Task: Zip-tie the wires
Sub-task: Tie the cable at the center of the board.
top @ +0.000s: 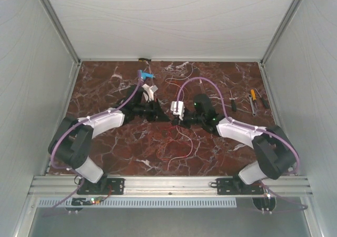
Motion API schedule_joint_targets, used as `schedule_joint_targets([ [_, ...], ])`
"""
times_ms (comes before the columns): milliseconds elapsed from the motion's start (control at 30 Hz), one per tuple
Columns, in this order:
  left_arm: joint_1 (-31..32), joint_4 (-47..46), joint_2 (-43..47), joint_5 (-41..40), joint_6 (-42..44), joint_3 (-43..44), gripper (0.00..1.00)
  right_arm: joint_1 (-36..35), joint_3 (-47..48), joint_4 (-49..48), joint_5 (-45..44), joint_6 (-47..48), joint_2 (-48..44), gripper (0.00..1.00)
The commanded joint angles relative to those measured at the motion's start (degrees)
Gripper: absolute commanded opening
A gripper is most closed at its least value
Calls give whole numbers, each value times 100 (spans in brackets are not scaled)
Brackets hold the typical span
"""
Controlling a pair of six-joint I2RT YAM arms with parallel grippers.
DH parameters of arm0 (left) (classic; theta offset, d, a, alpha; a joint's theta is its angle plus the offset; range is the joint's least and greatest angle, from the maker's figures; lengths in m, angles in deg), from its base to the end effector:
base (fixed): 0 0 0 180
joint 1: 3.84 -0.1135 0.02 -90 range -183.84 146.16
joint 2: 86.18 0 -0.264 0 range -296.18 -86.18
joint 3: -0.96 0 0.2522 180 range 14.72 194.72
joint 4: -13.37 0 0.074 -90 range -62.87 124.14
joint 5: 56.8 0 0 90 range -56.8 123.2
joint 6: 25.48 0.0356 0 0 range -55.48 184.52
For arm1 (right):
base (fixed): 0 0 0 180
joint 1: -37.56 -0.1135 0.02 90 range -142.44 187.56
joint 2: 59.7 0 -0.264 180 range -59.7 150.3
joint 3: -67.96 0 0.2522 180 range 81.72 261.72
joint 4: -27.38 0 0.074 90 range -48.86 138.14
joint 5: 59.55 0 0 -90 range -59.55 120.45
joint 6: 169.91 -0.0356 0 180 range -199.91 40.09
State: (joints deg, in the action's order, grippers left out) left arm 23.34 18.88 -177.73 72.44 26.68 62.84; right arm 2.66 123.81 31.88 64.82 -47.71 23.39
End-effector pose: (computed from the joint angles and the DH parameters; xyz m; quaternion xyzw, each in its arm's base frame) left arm 0.2826 -0.1705 0.1940 0.0762 0.8469 -0.4844 0.2055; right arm 0.2349 0.1884 0.2058 -0.5811 0.6160 0.2690 0.4589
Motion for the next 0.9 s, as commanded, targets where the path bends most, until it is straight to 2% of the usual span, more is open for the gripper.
schedule_joint_targets([
  [0, -289, 182, 270, -234, 287, -93, 0, -210, 383, -157, 253, 94, 394, 0],
  [300, -797, 674, 546, -550, 642, 17, 0, -465, 1448, -368, 341, -183, 1562, 0],
  [467, -1080, 1047, 645, -692, 910, 172, 0, -633, 1614, -1388, 73, -663, 2008, 0],
  [567, -1161, 1198, 713, -886, 1078, 255, 0, -674, 1479, -2263, 169, -851, 2235, 0],
  [667, -1197, 1269, 705, -938, 1200, 314, 0, -678, 1377, -2743, 251, -1024, 2374, 0],
  [867, -1331, 1494, 585, -1294, 1396, 463, 0, -677, 1110, -2244, 198, -750, 2152, 0],
])
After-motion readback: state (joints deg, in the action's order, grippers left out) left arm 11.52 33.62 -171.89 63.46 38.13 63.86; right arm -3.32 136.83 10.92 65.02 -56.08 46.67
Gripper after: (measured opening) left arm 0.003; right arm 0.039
